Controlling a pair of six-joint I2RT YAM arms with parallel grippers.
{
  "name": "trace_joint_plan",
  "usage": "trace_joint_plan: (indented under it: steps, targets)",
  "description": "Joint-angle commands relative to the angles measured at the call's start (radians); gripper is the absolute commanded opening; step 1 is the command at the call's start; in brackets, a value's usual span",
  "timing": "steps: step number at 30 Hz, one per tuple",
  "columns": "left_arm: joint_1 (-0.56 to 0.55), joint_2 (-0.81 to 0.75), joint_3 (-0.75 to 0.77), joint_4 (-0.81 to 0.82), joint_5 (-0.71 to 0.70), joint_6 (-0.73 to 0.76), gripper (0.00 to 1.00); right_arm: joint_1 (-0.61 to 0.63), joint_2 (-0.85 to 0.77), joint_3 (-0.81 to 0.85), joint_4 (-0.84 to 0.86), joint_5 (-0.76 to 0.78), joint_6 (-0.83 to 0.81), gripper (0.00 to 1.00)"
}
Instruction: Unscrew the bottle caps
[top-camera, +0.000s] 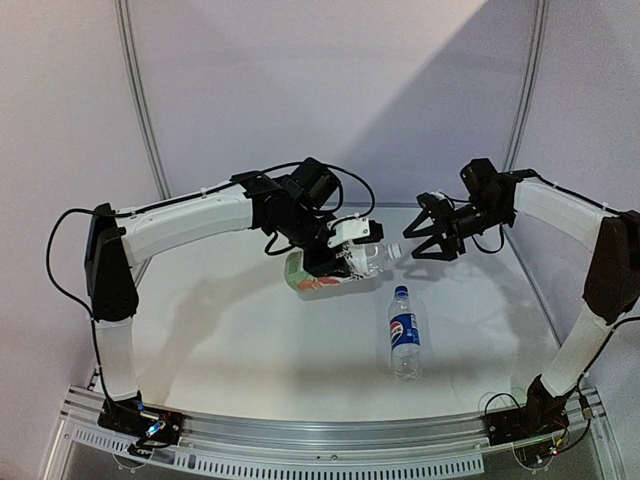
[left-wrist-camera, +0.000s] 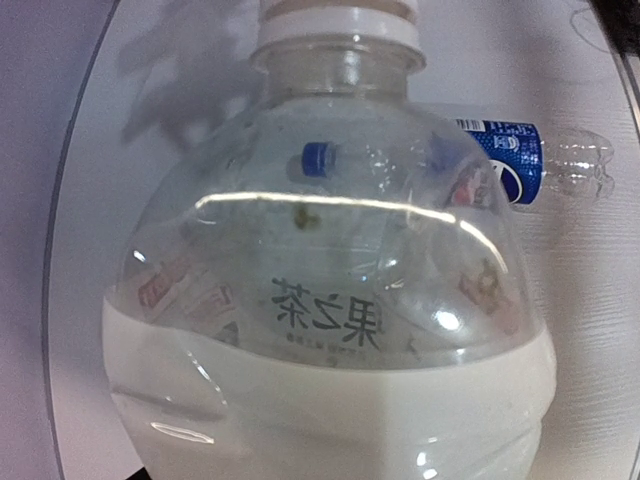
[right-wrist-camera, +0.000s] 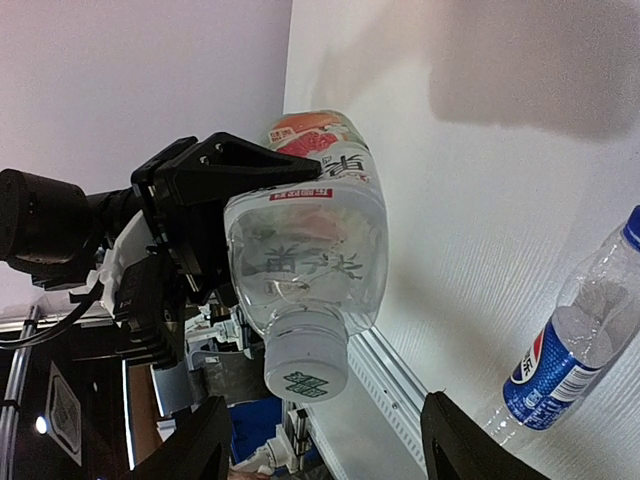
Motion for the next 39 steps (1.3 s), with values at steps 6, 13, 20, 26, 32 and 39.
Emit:
trace_joint_plan:
  steps: [6, 13, 20, 26, 32, 39]
  targets:
    - [-0.007, -0.011, 0.008, 0.019, -0.012, 0.009, 0.00, 0.037, 0.059, 0.062, 0.053, -0.031, 0.053, 0.61]
    - [-0.007, -0.002, 0.018, 0.021, -0.011, 0.008, 0.00, 0.042, 0.065, 0.061, 0.056, -0.017, 0.053, 0.53]
    - [-0.007, 0.008, 0.030, 0.021, -0.007, 0.007, 0.00, 0.054, 0.064, 0.057, 0.045, -0.013, 0.027, 0.46]
    - [-0.007, 0.012, 0.034, 0.021, -0.004, 0.006, 0.00, 0.061, 0.065, 0.057, 0.041, -0.019, 0.021, 0.48]
    - [-0.006, 0.016, 0.034, 0.021, -0.002, 0.004, 0.00, 0.067, 0.066, 0.057, 0.037, -0.029, 0.006, 0.39]
    - [-0.006, 0.019, 0.034, 0.018, 0.002, 0.001, 0.00, 0.078, 0.060, 0.063, -0.001, -0.050, -0.074, 0.32]
